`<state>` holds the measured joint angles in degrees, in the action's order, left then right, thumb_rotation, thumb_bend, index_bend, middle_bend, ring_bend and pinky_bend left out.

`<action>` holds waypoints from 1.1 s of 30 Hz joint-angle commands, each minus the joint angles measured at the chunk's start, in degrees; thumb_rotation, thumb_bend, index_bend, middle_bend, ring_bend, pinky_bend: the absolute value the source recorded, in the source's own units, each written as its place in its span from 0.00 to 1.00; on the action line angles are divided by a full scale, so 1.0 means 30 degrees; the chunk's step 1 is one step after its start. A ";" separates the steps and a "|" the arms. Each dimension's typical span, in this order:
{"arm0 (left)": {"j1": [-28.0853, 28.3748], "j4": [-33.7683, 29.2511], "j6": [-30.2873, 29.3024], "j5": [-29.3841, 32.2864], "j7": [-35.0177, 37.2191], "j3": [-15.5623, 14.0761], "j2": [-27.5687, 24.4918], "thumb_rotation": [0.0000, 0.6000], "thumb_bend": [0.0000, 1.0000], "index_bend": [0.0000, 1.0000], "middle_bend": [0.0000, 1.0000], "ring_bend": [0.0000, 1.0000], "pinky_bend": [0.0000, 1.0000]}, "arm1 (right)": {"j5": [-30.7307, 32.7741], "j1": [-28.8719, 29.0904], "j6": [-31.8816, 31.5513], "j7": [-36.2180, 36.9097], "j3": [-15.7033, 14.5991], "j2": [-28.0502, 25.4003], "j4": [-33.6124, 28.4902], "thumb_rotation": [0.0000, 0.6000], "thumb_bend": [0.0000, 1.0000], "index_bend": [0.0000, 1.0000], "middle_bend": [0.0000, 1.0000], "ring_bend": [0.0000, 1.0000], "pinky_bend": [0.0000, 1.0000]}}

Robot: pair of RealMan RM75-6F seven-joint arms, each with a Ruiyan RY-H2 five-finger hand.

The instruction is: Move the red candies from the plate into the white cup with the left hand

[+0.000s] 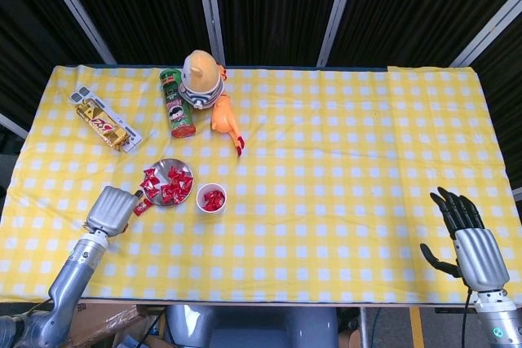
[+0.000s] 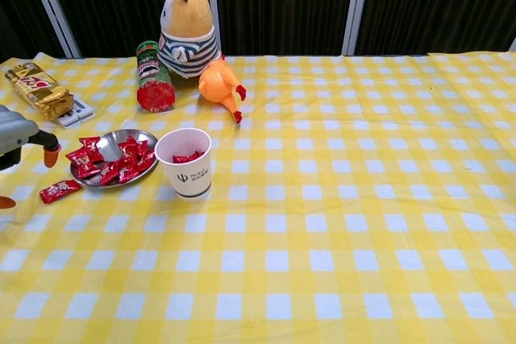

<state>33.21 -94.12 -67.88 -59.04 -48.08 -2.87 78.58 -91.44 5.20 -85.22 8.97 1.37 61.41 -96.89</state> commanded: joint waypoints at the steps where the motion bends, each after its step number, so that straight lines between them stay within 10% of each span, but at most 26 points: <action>1: -0.0509 0.0035 -0.1251 0.1172 -0.0986 0.0676 0.0794 1.00 0.22 0.39 0.94 0.91 0.95 | -0.0006 -0.0006 -0.0008 -0.0005 -0.0005 0.0003 -0.0004 1.00 0.39 0.00 0.00 0.00 0.00; 33: -0.0485 0.1137 -0.2642 0.4715 -0.2249 0.2954 0.4336 1.00 0.36 0.42 0.94 0.91 0.96 | -0.0120 -0.0005 -0.0027 0.0180 -0.0055 -0.0058 -0.0042 1.00 0.39 0.00 0.00 0.00 0.00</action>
<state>31.75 -90.72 -75.87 -45.00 -54.88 5.94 91.49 -91.80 5.19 -85.30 9.51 1.21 61.23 -97.02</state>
